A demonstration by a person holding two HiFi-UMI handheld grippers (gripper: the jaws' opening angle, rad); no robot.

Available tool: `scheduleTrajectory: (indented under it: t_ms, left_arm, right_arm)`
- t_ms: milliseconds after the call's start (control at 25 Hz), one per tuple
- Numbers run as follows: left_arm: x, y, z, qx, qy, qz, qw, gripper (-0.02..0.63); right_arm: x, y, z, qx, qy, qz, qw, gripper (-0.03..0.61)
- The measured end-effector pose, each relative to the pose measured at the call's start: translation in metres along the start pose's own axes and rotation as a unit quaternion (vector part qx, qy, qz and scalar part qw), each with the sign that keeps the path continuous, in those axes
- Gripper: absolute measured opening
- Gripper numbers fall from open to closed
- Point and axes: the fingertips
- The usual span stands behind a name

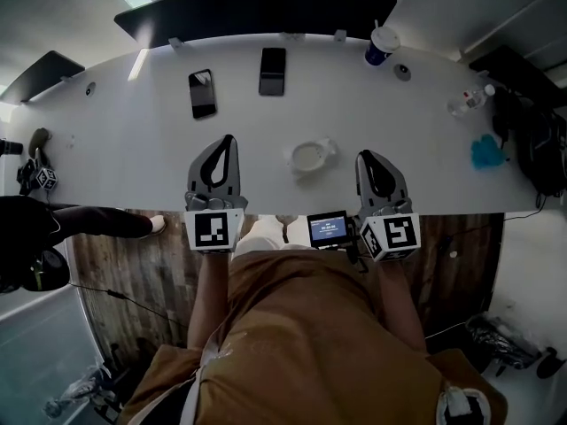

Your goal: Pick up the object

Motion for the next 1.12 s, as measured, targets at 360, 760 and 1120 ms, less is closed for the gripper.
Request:
scheduleTrajectory:
  t_ms: [360, 760, 1120]
  left_arm:
    - [0.028, 0.017, -0.007, 0.006, 0.007, 0.028, 0.9996, 0.002]
    - [0.022, 0.022, -0.012, 0.006, 0.026, 0.032, 0.9991, 0.002]
    - [0.028, 0.021, -0.007, 0.001, 0.020, 0.032, 0.9993, 0.002]
  right_arm:
    - [0.024, 0.101, -0.019, 0.175, 0.019, 0.095, 0.980, 0.054]
    - [0.045, 0.193, -0.025, 0.295, -0.048, 0.267, 0.916, 0.157]
    - [0.041, 0.216, -0.038, 0.297, -0.069, 0.381, 0.873, 0.229]
Point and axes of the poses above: the fingertips, and each gripper's own axes: z backward along the fingers, x to its left, y out of its underside, and after that the axes turned 12 degrees about -z, right-handed
